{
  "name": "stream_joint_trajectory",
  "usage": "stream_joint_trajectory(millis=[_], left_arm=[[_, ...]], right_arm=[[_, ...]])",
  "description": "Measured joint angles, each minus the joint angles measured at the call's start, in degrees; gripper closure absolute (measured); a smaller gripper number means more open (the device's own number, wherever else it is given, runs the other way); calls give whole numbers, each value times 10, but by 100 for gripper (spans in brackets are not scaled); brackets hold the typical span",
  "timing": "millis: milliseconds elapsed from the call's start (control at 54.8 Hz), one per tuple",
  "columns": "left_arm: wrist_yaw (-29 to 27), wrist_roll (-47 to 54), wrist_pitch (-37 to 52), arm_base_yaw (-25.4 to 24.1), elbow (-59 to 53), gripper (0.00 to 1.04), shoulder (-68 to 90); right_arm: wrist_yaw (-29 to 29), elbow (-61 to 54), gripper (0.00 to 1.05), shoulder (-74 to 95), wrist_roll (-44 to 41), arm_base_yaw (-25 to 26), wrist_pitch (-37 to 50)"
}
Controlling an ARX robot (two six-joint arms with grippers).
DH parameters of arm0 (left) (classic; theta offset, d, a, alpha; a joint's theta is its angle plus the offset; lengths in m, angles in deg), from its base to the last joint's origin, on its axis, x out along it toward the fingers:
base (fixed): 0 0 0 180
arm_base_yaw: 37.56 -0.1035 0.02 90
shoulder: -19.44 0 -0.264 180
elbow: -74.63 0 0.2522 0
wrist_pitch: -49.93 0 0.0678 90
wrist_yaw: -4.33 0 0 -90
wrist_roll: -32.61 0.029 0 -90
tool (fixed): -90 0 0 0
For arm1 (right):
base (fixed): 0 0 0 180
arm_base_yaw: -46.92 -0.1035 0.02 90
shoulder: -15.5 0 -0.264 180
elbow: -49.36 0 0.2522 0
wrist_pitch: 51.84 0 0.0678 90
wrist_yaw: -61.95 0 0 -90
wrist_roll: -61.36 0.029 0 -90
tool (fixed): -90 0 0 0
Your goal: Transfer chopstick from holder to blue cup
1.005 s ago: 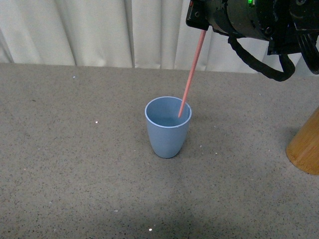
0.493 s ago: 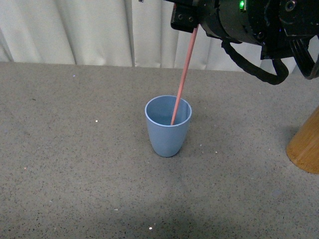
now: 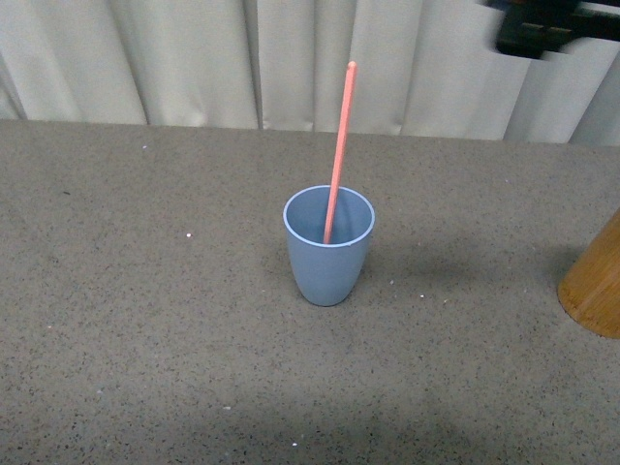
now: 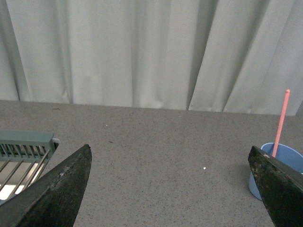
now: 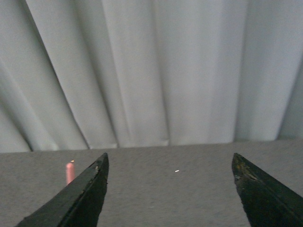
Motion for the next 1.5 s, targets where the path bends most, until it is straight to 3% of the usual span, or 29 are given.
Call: stream_joint_trajectory(millis=[91,164,183,292,402,749,804,950,1242,1498], left_arm=[[-1,0,0,0,0,7,0],[0,0,0,0,0,7,0],[0,0,0,0,0,7,0],[1,1,0,0,0,7,0],[0,1,0,0,0,7,0],[0,1,0,0,0,7,-1],[0,1,0,0,0,7,-1],[0,1,0,0,0,7,-1],[0,1,0,0,0,7,-1],[0,1,0,0,0,7,-1]], right_arm=[[-108,-156,51,-163,-49,115,-1],[-164,-238,64,-304,-61,186,-105],[-165,-248,65,-330,-61,191,-116],[-183,-279,85,-632,-69,211,-420],[-186,-279,103,-823,-73,212,-556],[-188,-280,104,-866,-75,212,-572],[-188,-280,95,-866,-76,212,-572],[-187,-280,59,-866,-76,212,-572],[-188,-280,10,-866,-76,212,-572],[-188,-279,10,-866,-76,212,-572]])
